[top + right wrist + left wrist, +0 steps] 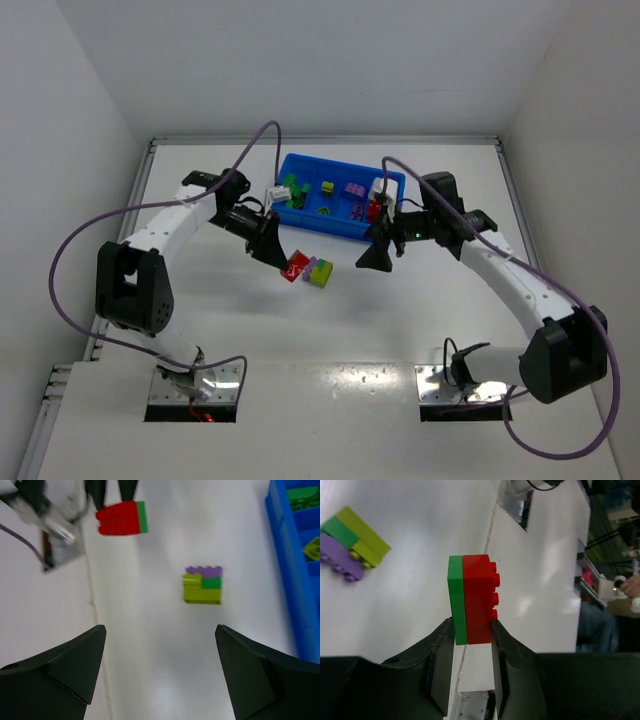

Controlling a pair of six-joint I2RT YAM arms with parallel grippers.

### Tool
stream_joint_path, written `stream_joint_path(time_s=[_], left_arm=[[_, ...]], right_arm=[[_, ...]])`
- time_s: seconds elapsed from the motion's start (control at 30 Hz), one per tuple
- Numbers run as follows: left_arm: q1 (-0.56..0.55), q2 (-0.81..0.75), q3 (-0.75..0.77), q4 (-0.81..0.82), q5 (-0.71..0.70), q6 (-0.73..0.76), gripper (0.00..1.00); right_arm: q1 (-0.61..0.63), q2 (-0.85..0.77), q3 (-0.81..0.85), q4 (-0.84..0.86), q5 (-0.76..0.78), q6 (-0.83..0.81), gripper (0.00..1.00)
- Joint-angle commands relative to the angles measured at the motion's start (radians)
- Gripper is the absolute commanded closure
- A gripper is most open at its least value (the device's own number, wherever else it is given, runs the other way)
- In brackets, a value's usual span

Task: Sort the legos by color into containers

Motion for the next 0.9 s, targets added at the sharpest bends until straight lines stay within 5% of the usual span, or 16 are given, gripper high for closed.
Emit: stream_joint_path(time_s=[0.0, 0.17, 0.37, 0.6, 0.87], left_arm=[[-0.017, -0.012, 0.003, -0.137, 0.145, 0.134, 0.97], [-0.031, -0.138, -0.056, 0.097, 0.053, -0.106, 0.99], [-0.041, -0.205, -0.119, 0.127, 0.028, -0.148, 0.99], [-0.069, -0.205, -0.139, 0.145, -0.012, -0.2, 0.99], [-0.124, -0.175, -0.115, 0.191, -0.05, -0.292, 1.0]], right_arm=[[0.057, -0.049, 0.066, -0.161, 0.262, -0.363, 0.1], [0.094, -0.095, 0.095, -0.227, 0.455, -0.522, 0.1], [0.146, -0.173, 0.068, -0.229, 0.464, -0.755, 0.1], [0.23, -0.365, -0.107, -0.028, 0.323, -0.992, 0.12], [0.488, -0.376, -0.233, 0.193, 0.429, -1.127, 0.24]])
